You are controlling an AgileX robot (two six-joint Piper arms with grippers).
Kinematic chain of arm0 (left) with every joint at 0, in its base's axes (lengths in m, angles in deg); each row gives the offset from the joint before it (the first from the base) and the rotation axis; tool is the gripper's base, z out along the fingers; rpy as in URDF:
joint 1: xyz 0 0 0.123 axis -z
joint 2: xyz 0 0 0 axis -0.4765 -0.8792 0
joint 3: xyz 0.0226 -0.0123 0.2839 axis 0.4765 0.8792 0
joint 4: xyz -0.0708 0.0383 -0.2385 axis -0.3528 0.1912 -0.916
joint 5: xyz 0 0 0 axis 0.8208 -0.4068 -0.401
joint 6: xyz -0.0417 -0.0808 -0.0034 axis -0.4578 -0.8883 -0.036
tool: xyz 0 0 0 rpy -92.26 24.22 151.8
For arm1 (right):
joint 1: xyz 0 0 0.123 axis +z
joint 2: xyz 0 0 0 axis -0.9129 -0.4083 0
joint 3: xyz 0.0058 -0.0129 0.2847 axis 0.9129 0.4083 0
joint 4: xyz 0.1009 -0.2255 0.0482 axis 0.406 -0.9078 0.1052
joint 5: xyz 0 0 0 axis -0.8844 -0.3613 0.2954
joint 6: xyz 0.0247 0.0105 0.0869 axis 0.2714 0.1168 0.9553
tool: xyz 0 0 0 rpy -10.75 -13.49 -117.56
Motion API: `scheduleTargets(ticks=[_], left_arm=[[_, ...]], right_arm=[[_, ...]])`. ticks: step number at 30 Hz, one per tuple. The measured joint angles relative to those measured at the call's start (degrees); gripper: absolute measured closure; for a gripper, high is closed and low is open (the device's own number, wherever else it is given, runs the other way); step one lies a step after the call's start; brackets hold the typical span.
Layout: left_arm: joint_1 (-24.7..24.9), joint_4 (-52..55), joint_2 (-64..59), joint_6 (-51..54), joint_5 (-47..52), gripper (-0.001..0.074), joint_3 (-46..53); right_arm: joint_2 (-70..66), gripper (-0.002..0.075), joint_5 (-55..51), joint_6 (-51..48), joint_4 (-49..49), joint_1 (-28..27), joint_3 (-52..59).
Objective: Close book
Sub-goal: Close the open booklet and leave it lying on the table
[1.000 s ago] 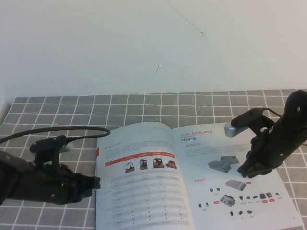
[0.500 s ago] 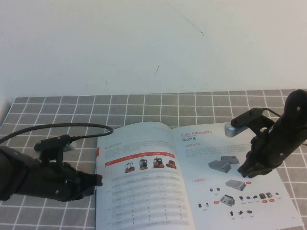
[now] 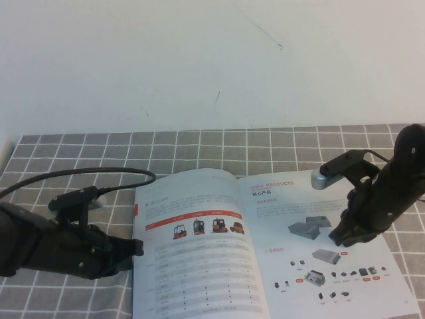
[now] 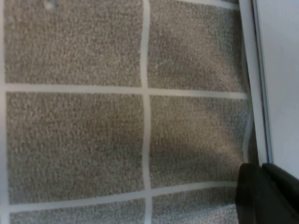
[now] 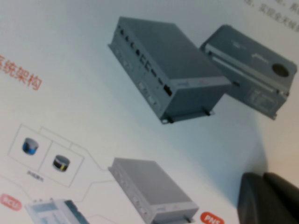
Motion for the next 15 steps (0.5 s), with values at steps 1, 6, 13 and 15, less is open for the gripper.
scheduleTargets(ticks=[1,6,13,15], left_arm=[[0.0,0.0,0.0,0.0,0.03,0.0737,0.0],[0.0,-0.33,0.0,0.0,0.23,0.0737,0.0],[0.0,-0.46,-0.09,0.46,2.38,0.0737,0.0],[0.0,-0.46,-0.22,0.73,3.11,0.0737,-0.27]], right_arm=[[0.0,0.0727,0.0,0.0,0.0,0.0,0.0],[0.0,0.0727,0.0,0.0,0.13,0.0,0.0],[0.0,0.0727,0.0,0.0,0.13,0.0,0.0],[0.0,0.0727,0.0,0.0,0.25,0.0,0.0]])
